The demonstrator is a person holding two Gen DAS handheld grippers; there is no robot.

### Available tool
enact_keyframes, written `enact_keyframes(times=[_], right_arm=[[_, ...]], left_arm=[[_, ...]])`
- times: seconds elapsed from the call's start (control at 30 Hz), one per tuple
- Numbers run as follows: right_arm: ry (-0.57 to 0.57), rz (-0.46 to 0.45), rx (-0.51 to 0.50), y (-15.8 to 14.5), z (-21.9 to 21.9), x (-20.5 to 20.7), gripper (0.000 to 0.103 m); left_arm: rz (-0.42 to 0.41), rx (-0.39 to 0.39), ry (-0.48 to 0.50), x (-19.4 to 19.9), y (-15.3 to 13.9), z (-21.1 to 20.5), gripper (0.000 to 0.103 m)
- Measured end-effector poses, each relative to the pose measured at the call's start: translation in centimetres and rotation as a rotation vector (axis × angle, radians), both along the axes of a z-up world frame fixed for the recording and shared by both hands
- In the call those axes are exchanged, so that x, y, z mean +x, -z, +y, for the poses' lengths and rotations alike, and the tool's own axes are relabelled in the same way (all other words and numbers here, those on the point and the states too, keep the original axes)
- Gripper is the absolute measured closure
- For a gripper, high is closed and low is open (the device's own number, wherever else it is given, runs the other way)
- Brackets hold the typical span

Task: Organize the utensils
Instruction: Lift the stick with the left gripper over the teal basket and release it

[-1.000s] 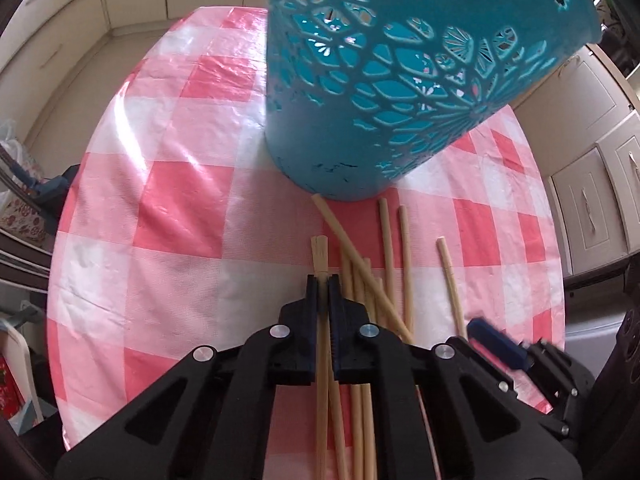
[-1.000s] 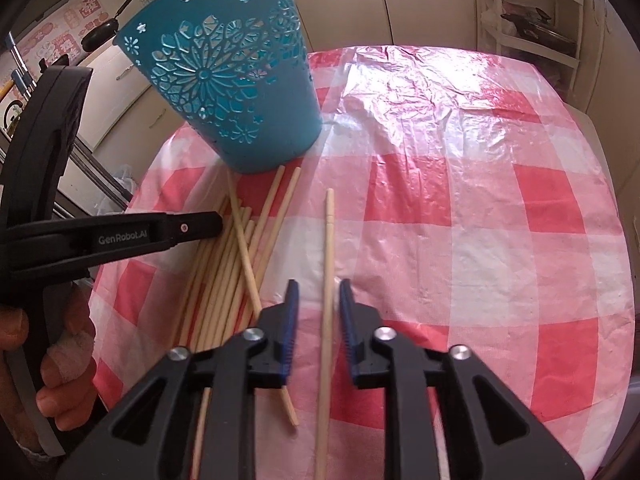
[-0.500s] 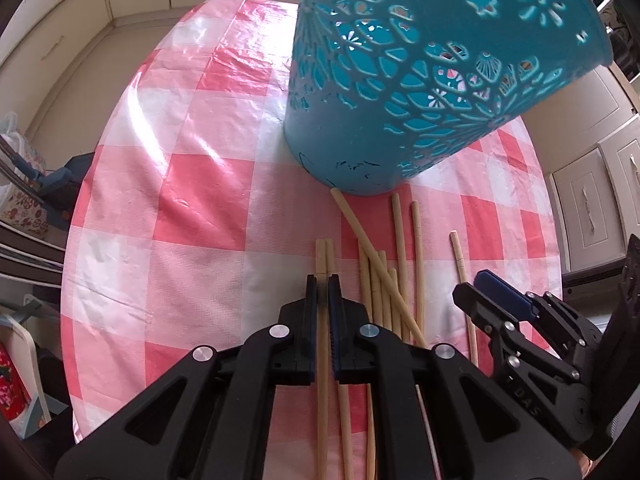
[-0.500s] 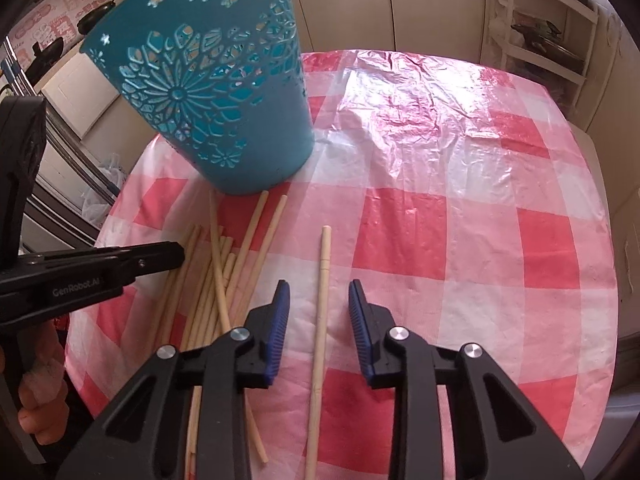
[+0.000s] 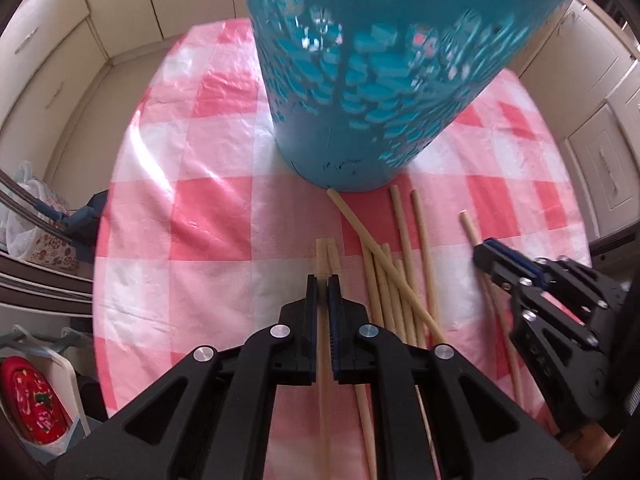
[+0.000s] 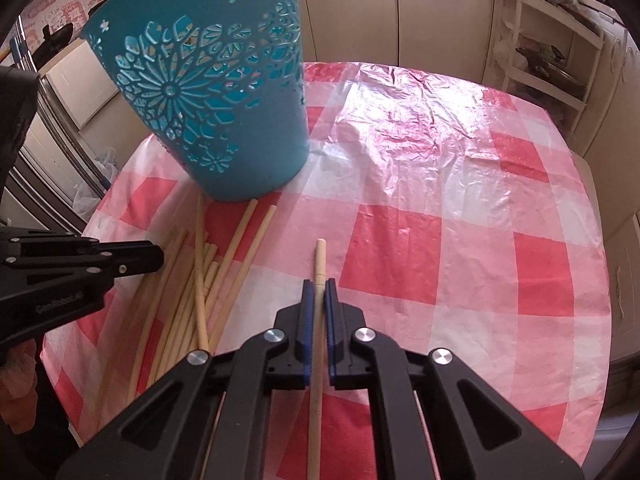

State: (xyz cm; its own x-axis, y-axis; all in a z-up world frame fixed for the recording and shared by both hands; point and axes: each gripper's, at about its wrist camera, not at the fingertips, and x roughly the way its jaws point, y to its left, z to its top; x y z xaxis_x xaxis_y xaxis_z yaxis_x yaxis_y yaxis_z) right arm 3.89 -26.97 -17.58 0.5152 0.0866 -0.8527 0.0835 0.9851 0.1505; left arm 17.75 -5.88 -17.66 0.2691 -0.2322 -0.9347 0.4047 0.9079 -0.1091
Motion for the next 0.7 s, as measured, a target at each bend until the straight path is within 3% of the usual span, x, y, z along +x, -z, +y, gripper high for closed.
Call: enact_keyframes(times=[0.07, 0.2, 0.37, 0.47, 0.57, 0.7], right_arm=[[0.010, -0.002, 0.035, 0.1, -0.5, 0.1, 0.097], [0.024, -0.007, 0.069, 0.2, -0.8, 0.1, 0.097], [0.034, -0.013, 0.087, 0.3, -0.9, -0.2, 0.097], [0.037, -0.017, 0.097, 0.3, -1.0, -0.4, 0.097], [0.036, -0.022, 0.104, 0.3, -1.1, -0.4, 0.097], [0.031, -0.026, 0.112, 0.4, -1.1, -0.4, 0.097]], left_arm=[[-0.020, -0.067, -0.003, -0.8, -2.4, 1.6, 0.098], [-0.137, -0.220, 0.000, -2.5, -9.3, 3.6, 0.098], [-0.394, -0.413, -0.026, -2.8, -18.7, 3.9, 0.098], [-0.536, -0.418, -0.041, -1.6, -22.0, 0.9, 0.100], [-0.561, -0.451, -0.036, -0.4, -24.1, -1.0, 0.101], [-0.549, -0.434, -0.030, 0.8, -25.0, -2.0, 0.102]])
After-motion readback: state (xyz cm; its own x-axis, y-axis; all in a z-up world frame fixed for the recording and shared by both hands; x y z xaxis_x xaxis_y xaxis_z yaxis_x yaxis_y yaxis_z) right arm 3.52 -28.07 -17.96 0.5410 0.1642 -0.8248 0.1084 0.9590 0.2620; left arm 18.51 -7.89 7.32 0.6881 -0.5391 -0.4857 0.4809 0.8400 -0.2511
